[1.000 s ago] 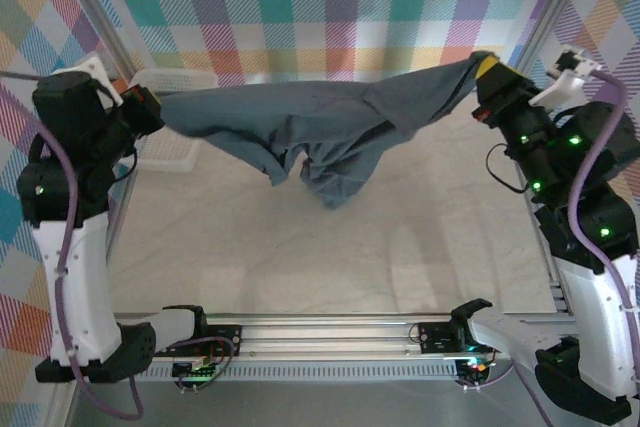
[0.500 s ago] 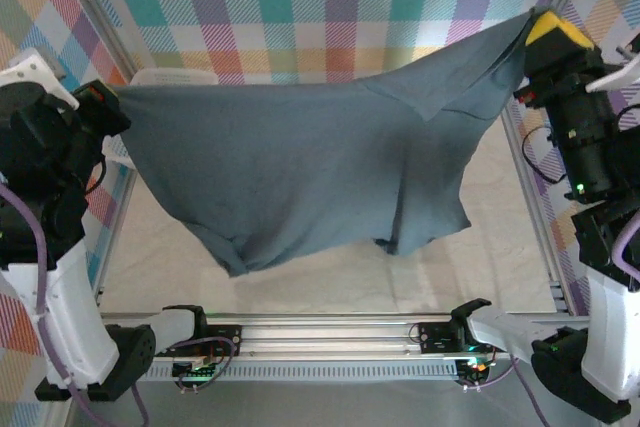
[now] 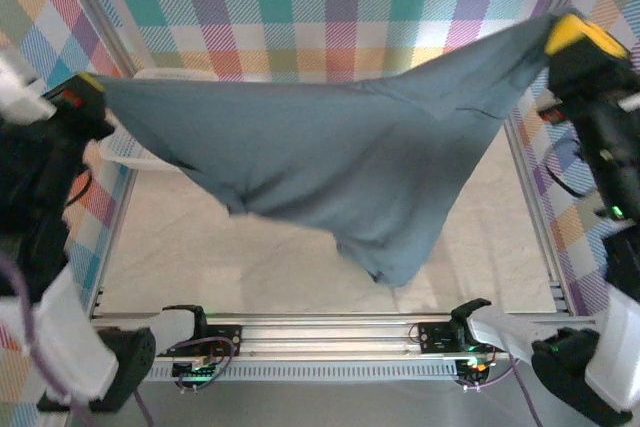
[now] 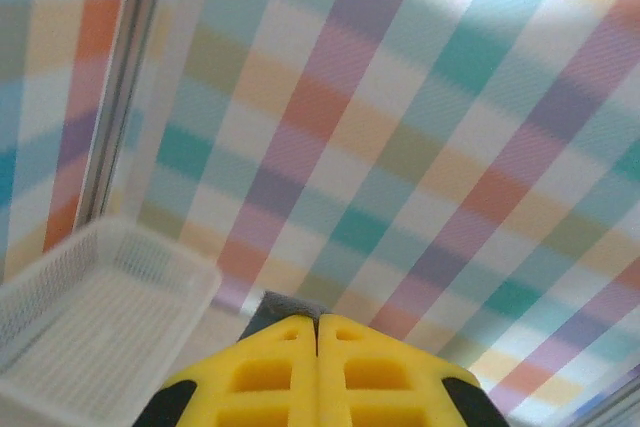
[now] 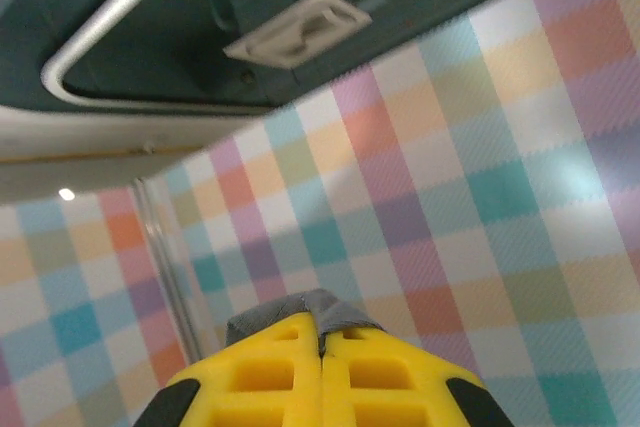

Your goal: Fold the inside-out t-shirt

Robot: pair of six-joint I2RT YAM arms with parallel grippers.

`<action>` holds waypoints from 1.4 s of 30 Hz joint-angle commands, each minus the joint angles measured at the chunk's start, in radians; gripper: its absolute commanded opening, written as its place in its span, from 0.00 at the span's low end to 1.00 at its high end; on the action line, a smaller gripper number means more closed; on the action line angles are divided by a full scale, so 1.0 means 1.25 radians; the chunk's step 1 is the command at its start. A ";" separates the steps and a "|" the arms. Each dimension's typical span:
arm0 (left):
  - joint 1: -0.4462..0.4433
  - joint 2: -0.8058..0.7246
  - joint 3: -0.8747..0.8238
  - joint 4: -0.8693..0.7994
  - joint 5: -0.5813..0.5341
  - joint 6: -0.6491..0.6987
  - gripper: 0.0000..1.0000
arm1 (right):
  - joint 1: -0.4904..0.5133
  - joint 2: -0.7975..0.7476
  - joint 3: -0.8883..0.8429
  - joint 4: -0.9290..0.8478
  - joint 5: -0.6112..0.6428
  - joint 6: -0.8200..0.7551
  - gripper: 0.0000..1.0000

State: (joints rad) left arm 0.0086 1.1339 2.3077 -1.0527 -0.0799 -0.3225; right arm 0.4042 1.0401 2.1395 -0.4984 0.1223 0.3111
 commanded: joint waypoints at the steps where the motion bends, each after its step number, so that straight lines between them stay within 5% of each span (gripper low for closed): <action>1: 0.012 -0.049 0.021 0.073 -0.016 -0.007 0.00 | -0.004 -0.042 0.002 0.120 -0.035 0.051 0.00; 9: 0.011 0.043 -0.030 0.167 0.036 0.013 0.00 | -0.004 0.102 0.077 0.079 0.062 -0.008 0.00; 16: 0.011 0.283 -0.035 0.264 0.061 -0.004 0.00 | -0.020 0.398 0.228 0.042 0.154 -0.065 0.00; 22: 0.011 0.574 -0.002 0.318 0.145 -0.025 0.00 | -0.138 0.758 0.526 -0.080 0.081 0.112 0.00; 23: 0.012 0.631 0.019 0.314 0.145 -0.030 0.03 | -0.145 0.815 0.566 -0.085 0.073 0.126 0.00; 25: 0.012 0.736 0.090 0.296 0.159 -0.033 0.31 | -0.170 0.882 0.588 -0.064 0.029 0.165 0.27; 29: 0.016 0.888 0.270 0.267 0.187 -0.041 0.54 | -0.239 0.936 0.578 -0.003 -0.068 0.302 0.39; 37: -0.008 0.783 0.204 0.161 0.332 -0.130 0.57 | -0.233 0.810 0.521 -0.145 -0.259 0.339 0.44; 42: -0.151 0.476 -0.286 0.277 0.295 -0.105 0.57 | -0.164 0.573 0.178 -0.259 -0.423 0.266 0.46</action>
State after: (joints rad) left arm -0.0643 1.9373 2.1895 -0.7631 0.2691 -0.4526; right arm 0.1448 1.9045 2.5210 -0.7078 -0.2264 0.6872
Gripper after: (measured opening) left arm 0.573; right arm 0.457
